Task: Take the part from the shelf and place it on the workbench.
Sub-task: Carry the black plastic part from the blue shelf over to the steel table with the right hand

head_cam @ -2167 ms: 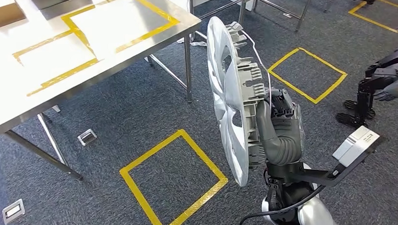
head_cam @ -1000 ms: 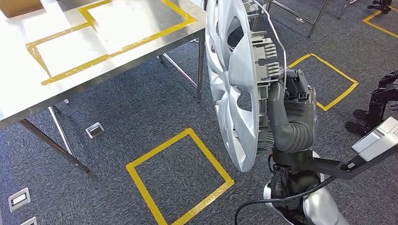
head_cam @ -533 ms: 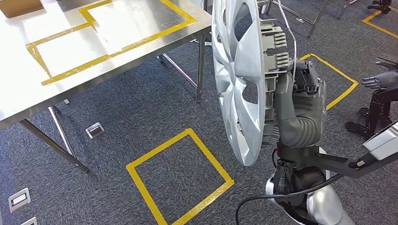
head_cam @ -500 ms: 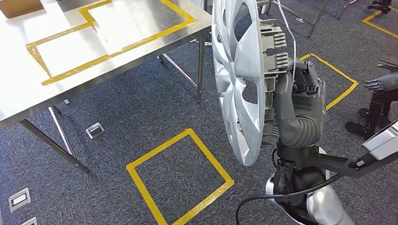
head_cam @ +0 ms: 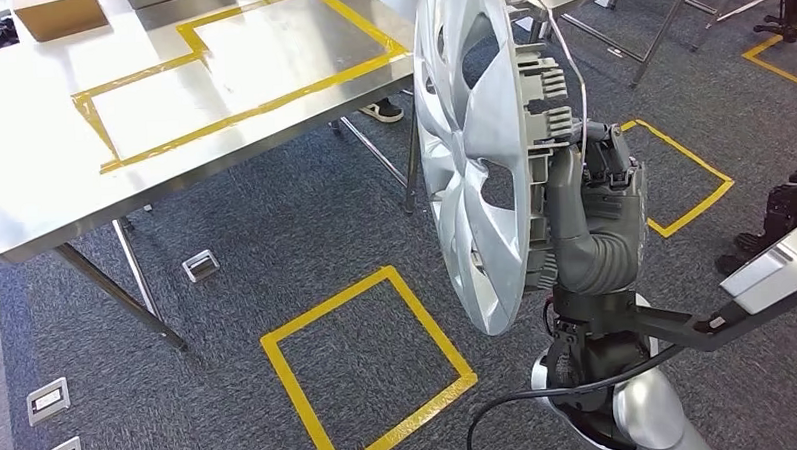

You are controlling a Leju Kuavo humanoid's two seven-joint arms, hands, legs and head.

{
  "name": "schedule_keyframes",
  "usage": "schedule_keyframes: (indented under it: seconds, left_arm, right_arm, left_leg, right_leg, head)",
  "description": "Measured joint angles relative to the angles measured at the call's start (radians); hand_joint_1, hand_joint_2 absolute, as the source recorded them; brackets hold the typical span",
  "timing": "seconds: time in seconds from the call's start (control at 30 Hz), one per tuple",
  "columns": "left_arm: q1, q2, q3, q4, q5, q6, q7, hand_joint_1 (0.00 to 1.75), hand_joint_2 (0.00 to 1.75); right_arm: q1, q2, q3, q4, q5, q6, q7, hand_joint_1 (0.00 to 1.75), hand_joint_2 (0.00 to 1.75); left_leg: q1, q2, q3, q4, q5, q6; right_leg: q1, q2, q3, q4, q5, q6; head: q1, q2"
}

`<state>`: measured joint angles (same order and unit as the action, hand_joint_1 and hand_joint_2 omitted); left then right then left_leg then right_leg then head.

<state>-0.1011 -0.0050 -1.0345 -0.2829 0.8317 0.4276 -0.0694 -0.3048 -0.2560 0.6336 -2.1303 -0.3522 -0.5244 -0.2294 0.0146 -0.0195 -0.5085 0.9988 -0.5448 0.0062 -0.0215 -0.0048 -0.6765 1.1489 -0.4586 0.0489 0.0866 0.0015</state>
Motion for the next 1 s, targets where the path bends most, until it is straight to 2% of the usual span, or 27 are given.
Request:
schedule_keyframes:
  seconds: [0.03, 0.07, 0.2, 0.23, 0.27, 0.3, 0.37, 0.4, 0.43, 0.5, 0.53, 0.57, 0.63, 0.67, 0.7, 0.73, 0.77, 0.83, 0.87, 0.9, 0.93, 0.97, 1.0]
  left_arm:
    - [-0.001, 0.0, 0.0, 0.0, 0.001, 0.0, 0.0, 0.0, 1.75]
    - [-0.002, -0.001, 0.0, 0.0, 0.002, 0.0, 0.0, 0.0, 1.75]
    - [-0.005, -0.003, -0.002, 0.0, 0.004, -0.001, 0.001, 0.0, 1.75]
    - [-0.005, -0.003, -0.003, 0.0, 0.004, -0.001, 0.001, 0.0, 1.75]
    - [-0.006, -0.003, -0.003, 0.0, 0.004, 0.0, 0.002, 0.0, 1.75]
    - [-0.007, -0.003, -0.004, 0.0, 0.004, 0.0, 0.002, 0.0, 1.75]
    - [-0.003, -0.003, -0.005, 0.0, 0.004, 0.0, 0.004, 0.0, 1.75]
    - [0.0, -0.003, -0.005, 0.0, 0.005, 0.0, 0.004, 0.0, 1.75]
    - [0.003, -0.003, -0.005, 0.0, 0.005, 0.0, 0.005, 0.0, 1.75]
    - [0.006, -0.003, -0.005, 0.0, 0.005, -0.001, 0.005, 0.0, 1.75]
    - [0.007, -0.003, -0.005, 0.001, 0.005, -0.001, 0.005, 0.0, 1.75]
    - [0.008, -0.002, -0.006, 0.001, 0.005, -0.001, 0.005, 0.0, 1.75]
    - [0.009, -0.002, -0.006, 0.002, 0.006, 0.0, 0.005, 0.0, 1.75]
    - [0.009, -0.002, -0.006, 0.002, 0.006, 0.001, 0.006, 0.0, 1.75]
    - [0.008, -0.001, -0.006, 0.002, 0.006, 0.003, 0.006, 0.0, 1.75]
    - [0.007, 0.0, -0.006, 0.002, 0.006, 0.005, 0.006, 0.0, 1.75]
    - [0.007, 0.001, -0.006, 0.002, 0.006, 0.006, 0.006, 0.0, 1.75]
    - [0.01, 0.001, -0.006, 0.002, 0.006, 0.006, 0.006, 0.0, 1.75]
    - [0.012, 0.001, -0.006, 0.002, 0.007, 0.006, 0.006, 0.0, 1.75]
    - [0.015, 0.0, -0.006, 0.002, 0.007, 0.006, 0.006, 0.0, 1.75]
    - [0.017, 0.0, -0.007, 0.002, 0.007, 0.006, 0.006, 0.0, 1.75]
    - [0.019, -0.001, -0.007, 0.002, 0.008, 0.007, 0.006, 0.0, 1.75]
    - [0.021, -0.002, -0.007, 0.002, 0.008, 0.007, 0.006, 0.0, 1.75]
  right_arm:
    - [-0.001, 0.0, 0.0, 0.002, -0.002, 0.0, 0.0, 1.75, 1.75]
    - [-0.002, 0.0, 0.001, 0.003, -0.003, 0.001, -0.001, 1.75, 1.75]
    - [-0.003, 0.0, 0.005, 0.008, -0.007, 0.002, -0.002, 1.75, 1.75]
    - [-0.004, 0.0, 0.006, 0.009, -0.007, 0.002, -0.002, 1.75, 1.75]
    - [-0.005, 0.0, 0.007, 0.01, -0.007, 0.002, -0.002, 1.75, 1.75]
    - [-0.006, 0.0, 0.007, 0.011, -0.007, 0.002, -0.003, 1.75, 1.75]
    - [-0.006, 0.0, 0.008, 0.016, -0.008, 0.002, -0.003, 1.75, 1.75]
    - [-0.004, 0.0, 0.008, 0.019, -0.009, 0.002, -0.004, 1.75, 1.75]
    - [-0.002, 0.0, 0.009, 0.022, -0.01, 0.002, -0.003, 1.75, 1.75]
    - [-0.001, 0.0, 0.009, 0.025, -0.011, 0.002, -0.003, 1.75, 1.75]
    - [-0.001, 0.0, 0.01, 0.025, -0.011, 0.002, -0.004, 1.75, 1.75]
    - [-0.002, 0.0, 0.01, 0.026, -0.011, 0.003, -0.004, 1.75, 1.75]
    - [-0.001, 0.0, 0.012, 0.027, -0.011, 0.003, -0.005, 1.75, 1.75]
    - [0.0, 0.0, 0.012, 0.027, -0.011, 0.003, -0.004, 1.75, 1.75]
    - [0.001, 0.0, 0.013, 0.028, -0.011, 0.003, -0.004, 1.75, 1.75]
    - [0.001, 0.0, 0.013, 0.028, -0.011, 0.003, -0.004, 1.75, 1.75]
    - [0.001, 0.0, 0.013, 0.029, -0.011, 0.004, -0.005, 1.75, 1.75]
    - [0.002, -0.001, 0.014, 0.031, -0.011, 0.004, -0.006, 1.75, 1.75]
    - [0.004, -0.001, 0.015, 0.033, -0.011, 0.004, -0.006, 1.75, 1.75]
    - [0.006, -0.001, 0.016, 0.036, -0.011, 0.004, -0.006, 1.75, 1.75]
    - [0.007, -0.001, 0.016, 0.038, -0.011, 0.004, -0.005, 1.75, 1.75]
    - [0.008, -0.001, 0.016, 0.04, -0.011, 0.004, -0.005, 1.75, 1.75]
    - [0.008, -0.001, 0.016, 0.041, -0.011, 0.004, -0.005, 1.75, 1.75]
  left_leg:
    - [0.0, -0.003, 0.009, 0.0, -0.009, -0.007]
    - [0.0, -0.005, 0.013, 0.0, -0.016, -0.014]
    - [0.001, -0.006, 0.022, -0.008, -0.033, -0.038]
    - [0.001, -0.003, 0.016, 0.01, -0.043, -0.042]
    - [0.0, -0.001, -0.004, 0.053, -0.06, -0.044]
    - [0.0, 0.001, -0.04, 0.118, -0.079, -0.044]
    - [-0.003, 0.002, -0.136, 0.256, -0.099, -0.04]
    - [-0.004, 0.002, -0.173, 0.289, -0.083, -0.038]
    - [-0.004, 0.002, -0.194, 0.281, -0.043, -0.036]
    - [-0.006, 0.003, -0.192, 0.187, 0.068, -0.027]
    - [-0.011, 0.005, -0.183, 0.144, 0.11, -0.02]
    - [-0.016, 0.007, -0.173, 0.116, 0.128, -0.011]
    - [-0.027, 0.01, -0.158, 0.097, 0.118, 0.003]
    - [-0.027, 0.01, -0.147, 0.08, 0.105, 0.011]
    - [-0.024, 0.008, -0.131, 0.058, 0.091, 0.015]
    - [-0.02, 0.005, -0.114, 0.037, 0.079, 0.019]
    - [-0.015, 0.002, -0.098, 0.018, 0.068, 0.021]
    - [-0.01, -0.002, -0.074, 0.006, 0.049, 0.021]
    - [-0.009, -0.003, -0.062, 0.006, 0.038, 0.021]
    - [-0.007, -0.005, -0.045, 0.006, 0.024, 0.018]
    - [-0.005, -0.006, -0.026, 0.006, 0.01, 0.016]
    - [-0.001, -0.008, -0.005, 0.006, -0.006, 0.012]
    - [0.002, -0.01, 0.017, 0.006, -0.023, 0.008]
  right_leg:
    - [0.002, 0.003, 0.023, -0.055, 0.024, -0.003]
    - [0.004, 0.005, 0.04, -0.09, 0.029, -0.009]
    - [0.008, 0.005, 0.06, -0.118, -0.006, -0.04]
    - [0.007, 0.003, 0.069, -0.123, -0.011, -0.046]
    - [0.006, 0.001, 0.08, -0.128, -0.017, -0.051]
    - [0.006, -0.002, 0.093, -0.132, -0.025, -0.056]
    - [0.01, -0.005, 0.117, -0.134, -0.044, -0.06]
    - [0.011, -0.005, 0.132, -0.134, -0.057, -0.061]
    - [0.013, -0.005, 0.151, -0.134, -0.071, -0.061]
    - [0.015, -0.004, 0.192, -0.137, -0.102, -0.059]
    - [0.016, -0.004, 0.21, -0.139, -0.115, -0.054]
    - [0.015, -0.004, 0.221, -0.142, -0.125, -0.049]
    - [0.013, -0.004, 0.231, -0.148, -0.13, -0.036]
    - [0.011, -0.004, 0.232, -0.148, -0.127, -0.03]
    - [0.01, -0.004, 0.223, -0.131, -0.12, -0.025]
    - [0.01, -0.003, 0.2, -0.097, -0.111, -0.02]
    - [0.01, -0.001, 0.162, -0.045, -0.105, -0.015]
    - [0.007, 0.001, 0.054, 0.081, -0.122, -0.005]
    - [0.005, 0.002, 0.003, 0.125, -0.142, 0.0]
    - [0.003, 0.002, -0.037, 0.144, -0.157, 0.005]
    - [0.003, 0.001, -0.062, 0.134, -0.158, 0.008]
    - [0.003, 0.001, -0.072, 0.098, -0.137, 0.008]
    - [0.004, 0.001, -0.074, 0.04, -0.084, 0.007]
  head:
    - [0.0, 0.0]
    - [-0.001, 0.0]
    - [-0.004, 0.0]
    - [-0.006, 0.0]
    - [-0.009, 0.0]
    - [-0.012, 0.0]
    - [-0.015, 0.0]
    - [-0.015, 0.0]
    - [-0.016, 0.0]
    - [-0.016, 0.0]
    - [-0.015, 0.0]
    - [-0.015, 0.0]
    - [-0.017, 0.0]
    - [-0.019, 0.0]
    - [-0.019, 0.0]
    - [-0.017, 0.0]
    - [-0.014, 0.0]
    - [-0.008, 0.0]
    - [-0.007, 0.0]
    - [-0.006, 0.0]
    - [-0.004, 0.0]
    - [-0.004, 0.0]
    - [-0.002, 0.0]
